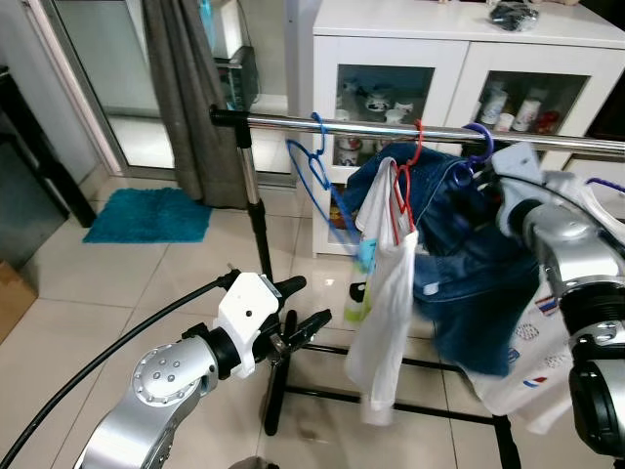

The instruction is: Hang hanger

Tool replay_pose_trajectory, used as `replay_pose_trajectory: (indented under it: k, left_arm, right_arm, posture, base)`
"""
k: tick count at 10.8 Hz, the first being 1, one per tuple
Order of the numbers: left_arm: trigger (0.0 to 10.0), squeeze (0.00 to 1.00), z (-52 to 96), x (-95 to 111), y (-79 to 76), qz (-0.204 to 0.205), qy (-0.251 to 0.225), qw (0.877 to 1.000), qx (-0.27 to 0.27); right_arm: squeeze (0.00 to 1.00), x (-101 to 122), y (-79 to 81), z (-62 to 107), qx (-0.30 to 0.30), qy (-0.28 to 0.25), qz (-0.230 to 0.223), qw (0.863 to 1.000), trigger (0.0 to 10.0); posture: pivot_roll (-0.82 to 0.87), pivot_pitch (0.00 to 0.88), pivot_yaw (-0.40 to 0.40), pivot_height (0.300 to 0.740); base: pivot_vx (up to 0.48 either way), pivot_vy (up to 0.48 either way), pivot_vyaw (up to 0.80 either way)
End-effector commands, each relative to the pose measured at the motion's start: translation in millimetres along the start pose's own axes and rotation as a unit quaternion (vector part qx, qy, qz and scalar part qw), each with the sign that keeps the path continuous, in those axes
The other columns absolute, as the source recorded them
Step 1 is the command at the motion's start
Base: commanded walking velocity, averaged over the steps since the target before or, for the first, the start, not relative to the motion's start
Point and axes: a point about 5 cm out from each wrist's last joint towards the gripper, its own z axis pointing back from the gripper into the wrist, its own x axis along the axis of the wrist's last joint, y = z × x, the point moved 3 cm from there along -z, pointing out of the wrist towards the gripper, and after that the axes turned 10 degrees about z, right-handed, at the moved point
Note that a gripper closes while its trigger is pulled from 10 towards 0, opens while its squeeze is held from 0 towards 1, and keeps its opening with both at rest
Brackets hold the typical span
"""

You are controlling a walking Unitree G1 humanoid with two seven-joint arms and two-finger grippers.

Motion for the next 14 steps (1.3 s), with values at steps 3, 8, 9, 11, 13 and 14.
replay_pose_trajectory:
  k: [3,8,9,11,13,14]
  left_arm:
    - [10.0,0.0,0.2,1.4,1.5,-0.011,0.002,1.0,0.001]
    - [10.0,0.0,0.8,0.9,2.3,-0.01,0.003,1.0,0.003]
    - [10.0,0.0,1.2,0.6,2.1,-0.01,0.004,1.0,0.004]
    - [10.0,0.0,1.5,0.4,2.2,-0.011,0.006,1.0,0.004]
    - [10.0,0.0,1.0,-0.1,2.0,-0.012,0.008,1.0,0.001]
    - [10.0,0.0,0.7,-0.4,1.7,-0.013,0.009,1.0,-0.001]
  right_arm:
    - [0.0,17.5,14.1,-10.4,0.039,-0.018,-0.002,0.999,8.3]
    - [0.0,30.5,16.5,-17.0,0.04,-0.03,-0.02,0.999,0.0]
    - [0.0,26.9,16.0,-17.6,0.036,-0.02,-0.025,0.999,0.0]
    - [0.0,21.9,11.4,-16.7,0.023,-0.008,-0.027,0.999,0.0]
    - [0.0,18.6,4.3,-14.6,0.011,0.002,-0.024,1.0,0.0]
    - [0.0,18.0,2.5,-13.6,0.012,0.002,-0.021,1.0,0.0]
  posture:
    - [-0.12,0.0,0.034,0.74]
    - [-0.12,0.0,0.031,0.74]
    - [-0.11,0.0,0.029,0.74]
    - [-0.11,0.0,0.032,0.74]
    - [-0.12,0.0,0.037,0.74]
    - [-0.12,0.0,0.039,0.74]
  base:
    - [0.0,0.0,0.0]
    - [0.0,0.0,0.0]
    - [0.0,0.0,0.0]
    - [0.0,0.0,0.0]
    - [0.0,0.0,0.0]
    - [0.0,0.0,0.0]
